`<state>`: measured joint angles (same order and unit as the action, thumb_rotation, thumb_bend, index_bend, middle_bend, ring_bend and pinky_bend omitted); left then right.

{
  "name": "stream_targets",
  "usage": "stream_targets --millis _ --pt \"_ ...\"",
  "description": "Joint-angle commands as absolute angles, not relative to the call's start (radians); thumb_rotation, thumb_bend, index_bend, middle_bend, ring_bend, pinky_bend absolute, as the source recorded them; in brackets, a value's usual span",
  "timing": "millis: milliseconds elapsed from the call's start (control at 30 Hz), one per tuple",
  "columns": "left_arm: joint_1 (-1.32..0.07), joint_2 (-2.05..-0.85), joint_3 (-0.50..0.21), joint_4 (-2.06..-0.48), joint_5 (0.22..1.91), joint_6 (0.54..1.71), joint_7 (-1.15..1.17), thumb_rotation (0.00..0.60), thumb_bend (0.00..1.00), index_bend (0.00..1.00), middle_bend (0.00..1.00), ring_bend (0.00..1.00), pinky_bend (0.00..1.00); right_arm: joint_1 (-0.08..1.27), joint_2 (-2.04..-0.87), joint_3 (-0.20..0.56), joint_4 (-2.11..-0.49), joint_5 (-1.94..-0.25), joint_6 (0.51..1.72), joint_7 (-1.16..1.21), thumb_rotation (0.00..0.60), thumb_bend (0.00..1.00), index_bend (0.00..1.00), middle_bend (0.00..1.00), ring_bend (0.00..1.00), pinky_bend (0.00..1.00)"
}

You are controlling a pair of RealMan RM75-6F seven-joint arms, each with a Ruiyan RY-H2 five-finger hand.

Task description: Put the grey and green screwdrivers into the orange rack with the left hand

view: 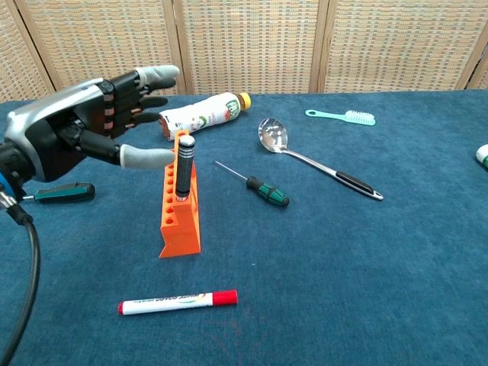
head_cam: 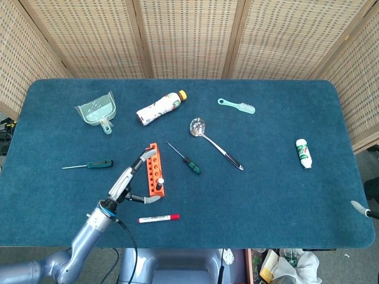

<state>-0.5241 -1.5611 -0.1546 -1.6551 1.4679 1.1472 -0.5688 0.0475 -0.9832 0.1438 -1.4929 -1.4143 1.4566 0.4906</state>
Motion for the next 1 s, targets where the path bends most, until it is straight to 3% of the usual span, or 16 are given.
stream_targets --millis 33,67,133,233,467,1000 --pt "-0.515 -1.477 -0.148 -1.718 1.523 1.182 -0.506 0.6 0.53 0.01 0.0 0.0 0.0 0.047 -0.983 0.143 -1.493 -1.415 1.457 0.49 0.6 0.0 0.02 0.0 0.0 0.0" --pt "-0.515 -1.445 -0.146 -1.741 1.531 1.18 -0.474 0.6 0.69 0.03 0.0 0.0 0.0 0.047 -0.983 0.143 -1.494 -1.416 1.457 0.49 0.6 0.0 0.02 0.0 0.0 0.0" --pt "-0.517 -1.383 -0.146 -1.79 1.534 1.171 -0.403 0.6 0.88 0.08 0.0 0.0 0.0 0.047 -0.983 0.143 -1.495 -1.417 1.458 0.49 0.6 0.0 0.02 0.0 0.0 0.0" --pt "-0.529 -1.297 -0.146 -1.861 1.523 1.136 -0.289 0.6 0.99 0.17 0.0 0.0 0.0 0.047 -0.983 0.142 -1.496 -1.418 1.459 0.488 0.6 0.0 0.02 0.0 0.0 0.0" --pt "-0.586 -1.204 -0.16 -1.965 1.483 1.041 -0.095 0.6 1.0 0.31 0.0 0.0 0.0 0.048 -0.984 0.142 -1.501 -1.418 1.459 0.477 0.6 0.0 0.02 0.0 0.0 0.0" --pt "-0.678 -1.19 -0.177 -2.034 1.269 0.944 0.173 0.6 1.0 0.37 0.0 0.0 0.0 0.05 -0.984 0.145 -1.496 -1.411 1.453 0.484 0.6 0.0 0.02 0.0 0.0 0.0"
